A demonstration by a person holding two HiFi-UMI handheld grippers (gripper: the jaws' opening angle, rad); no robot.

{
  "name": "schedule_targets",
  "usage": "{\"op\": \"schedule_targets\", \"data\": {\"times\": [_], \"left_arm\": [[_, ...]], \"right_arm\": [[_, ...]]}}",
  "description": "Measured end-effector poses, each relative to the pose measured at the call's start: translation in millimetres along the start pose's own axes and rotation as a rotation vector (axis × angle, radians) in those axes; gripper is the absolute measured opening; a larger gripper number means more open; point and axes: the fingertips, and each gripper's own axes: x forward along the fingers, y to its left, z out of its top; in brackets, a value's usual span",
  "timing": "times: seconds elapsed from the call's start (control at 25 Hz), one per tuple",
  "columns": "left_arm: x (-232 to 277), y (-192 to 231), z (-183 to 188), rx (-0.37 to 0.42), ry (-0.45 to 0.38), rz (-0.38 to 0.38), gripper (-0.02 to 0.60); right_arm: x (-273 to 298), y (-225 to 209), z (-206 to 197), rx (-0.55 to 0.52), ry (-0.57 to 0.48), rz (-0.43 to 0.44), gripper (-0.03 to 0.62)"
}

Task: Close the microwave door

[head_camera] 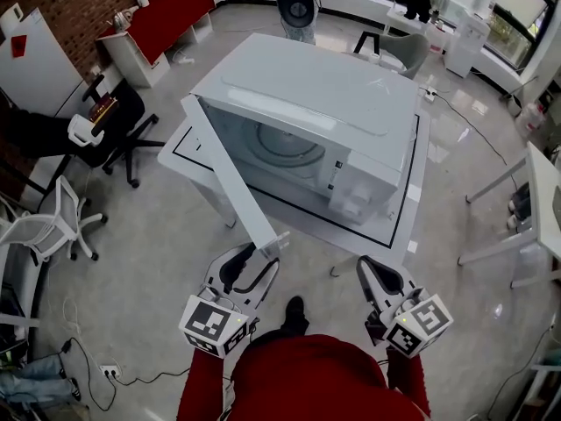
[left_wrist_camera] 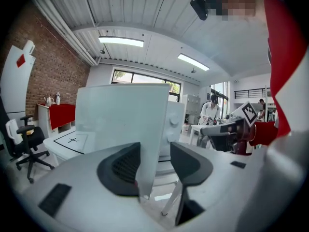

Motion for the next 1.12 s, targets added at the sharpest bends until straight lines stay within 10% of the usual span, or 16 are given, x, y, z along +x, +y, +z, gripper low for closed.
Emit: {"op": "schedule_targets", "data": {"times": [1.12], "left_arm": [[87,-21,23,0.089,-0.016,-0.162,0.172]], "right_arm": [[-12,-22,2,0.014,-0.018,-0.103,0.014]]}}
